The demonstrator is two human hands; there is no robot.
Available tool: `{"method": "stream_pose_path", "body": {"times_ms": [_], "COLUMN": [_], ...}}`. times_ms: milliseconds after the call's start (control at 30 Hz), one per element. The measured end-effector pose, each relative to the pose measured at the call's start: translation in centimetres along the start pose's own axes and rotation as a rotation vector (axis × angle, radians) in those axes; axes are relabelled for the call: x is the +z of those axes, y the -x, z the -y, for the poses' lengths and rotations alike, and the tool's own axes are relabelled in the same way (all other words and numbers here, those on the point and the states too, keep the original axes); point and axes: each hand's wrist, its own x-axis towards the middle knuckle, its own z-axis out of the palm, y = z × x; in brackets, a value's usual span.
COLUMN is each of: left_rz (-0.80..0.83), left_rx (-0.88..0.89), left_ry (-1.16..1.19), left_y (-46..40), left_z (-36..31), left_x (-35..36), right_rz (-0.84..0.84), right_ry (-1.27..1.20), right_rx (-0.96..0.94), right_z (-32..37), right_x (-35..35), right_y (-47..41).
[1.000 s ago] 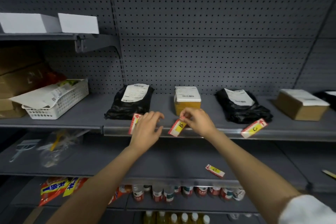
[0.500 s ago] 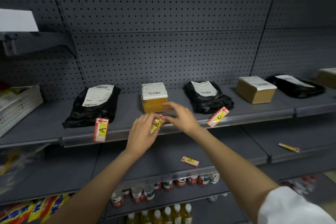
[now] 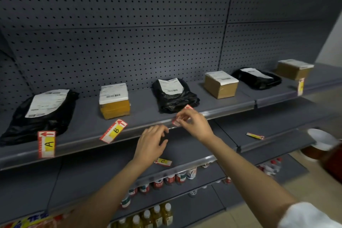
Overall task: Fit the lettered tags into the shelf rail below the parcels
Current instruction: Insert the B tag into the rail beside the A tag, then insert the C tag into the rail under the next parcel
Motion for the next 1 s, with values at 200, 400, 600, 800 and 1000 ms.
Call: {"method": "stream_pose_path", "body": {"times_ms": [200,400,600,800,1000], "left_rz": [0.042,0.040,0.009,0.060,0.084], "left_rx": [-0.100,-0.315,-0.543,-0.660,-0.672], "left_ry": [-0.007,-0.042,-0.075,-0.093,-0.104], "left_y": [0.6,3.3,6.8,9.2,9.0], "left_z": [-2.9,-4.1,-3.8,-1.4,2.3], "left_x": [4.9,6.4,6.9,7.8,9.3], "right_rz": [0.140,0.389,0.533,0.660,0.671], "right_ry": [0.055,0.092,0.101,0.121,0.139], "right_rx": [-0.030,-0.022,0.023,0.150,0.294], "right_z": [-4.7,-8.8,-10.5,-11.8,-13.9], "right_x": [-0.9,-0.1,3.2,9.1,15.4], "right_y": [2.3,3.4,3.6,3.5,2.0]}}
